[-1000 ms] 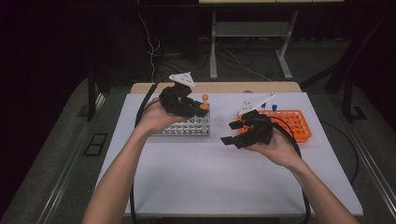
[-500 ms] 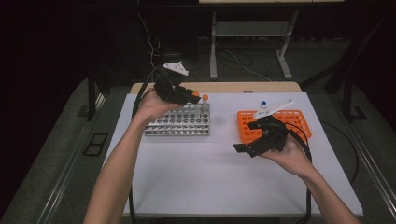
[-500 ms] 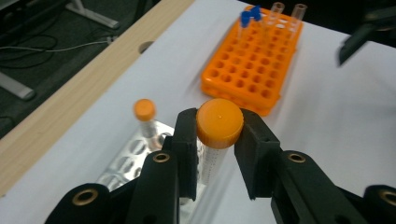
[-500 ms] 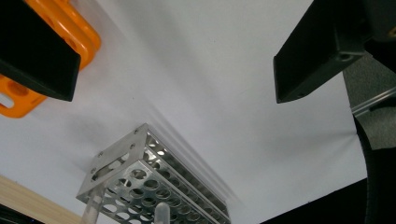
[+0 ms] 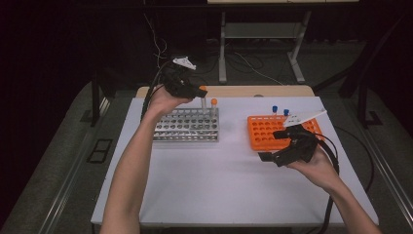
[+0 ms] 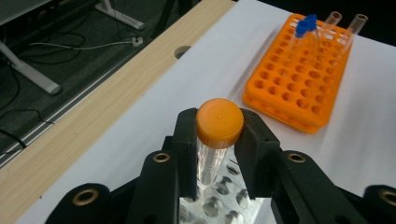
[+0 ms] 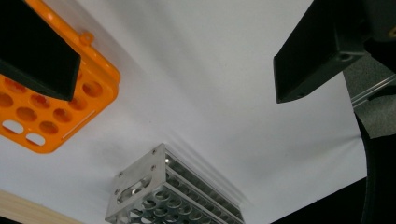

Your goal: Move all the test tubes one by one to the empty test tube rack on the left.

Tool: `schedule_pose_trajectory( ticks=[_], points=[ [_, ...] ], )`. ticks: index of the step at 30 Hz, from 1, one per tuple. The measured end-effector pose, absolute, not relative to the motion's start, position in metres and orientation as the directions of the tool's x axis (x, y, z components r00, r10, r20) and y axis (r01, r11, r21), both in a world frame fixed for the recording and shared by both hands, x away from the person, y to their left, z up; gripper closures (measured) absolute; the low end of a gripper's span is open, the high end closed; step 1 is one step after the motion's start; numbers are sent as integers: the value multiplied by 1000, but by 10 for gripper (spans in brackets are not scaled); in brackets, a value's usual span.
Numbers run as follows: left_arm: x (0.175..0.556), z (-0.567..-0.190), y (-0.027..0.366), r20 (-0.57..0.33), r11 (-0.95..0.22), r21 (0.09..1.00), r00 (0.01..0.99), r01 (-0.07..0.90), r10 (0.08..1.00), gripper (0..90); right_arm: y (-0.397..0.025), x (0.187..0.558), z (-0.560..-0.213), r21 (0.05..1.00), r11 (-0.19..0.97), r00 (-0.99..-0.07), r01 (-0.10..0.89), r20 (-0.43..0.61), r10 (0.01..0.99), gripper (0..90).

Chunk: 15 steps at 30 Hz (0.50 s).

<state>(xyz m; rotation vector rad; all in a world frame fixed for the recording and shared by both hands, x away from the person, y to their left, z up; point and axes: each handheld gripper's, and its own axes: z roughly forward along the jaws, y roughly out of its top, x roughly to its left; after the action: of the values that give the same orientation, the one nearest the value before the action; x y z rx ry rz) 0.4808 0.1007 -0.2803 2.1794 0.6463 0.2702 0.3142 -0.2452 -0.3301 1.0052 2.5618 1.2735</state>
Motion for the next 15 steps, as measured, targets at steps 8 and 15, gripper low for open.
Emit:
schedule_pose_trajectory(
  ticks=[8,15],
  points=[
    [496,-293,100,-48,-486,785,820,384,570,693,-261,307,-340,739,418,-763,528,196,616,3],
    [503,-305,94,-57,-487,778,817,397,574,693,-273,302,-346,738,404,-752,540,208,625,4]
  ],
)
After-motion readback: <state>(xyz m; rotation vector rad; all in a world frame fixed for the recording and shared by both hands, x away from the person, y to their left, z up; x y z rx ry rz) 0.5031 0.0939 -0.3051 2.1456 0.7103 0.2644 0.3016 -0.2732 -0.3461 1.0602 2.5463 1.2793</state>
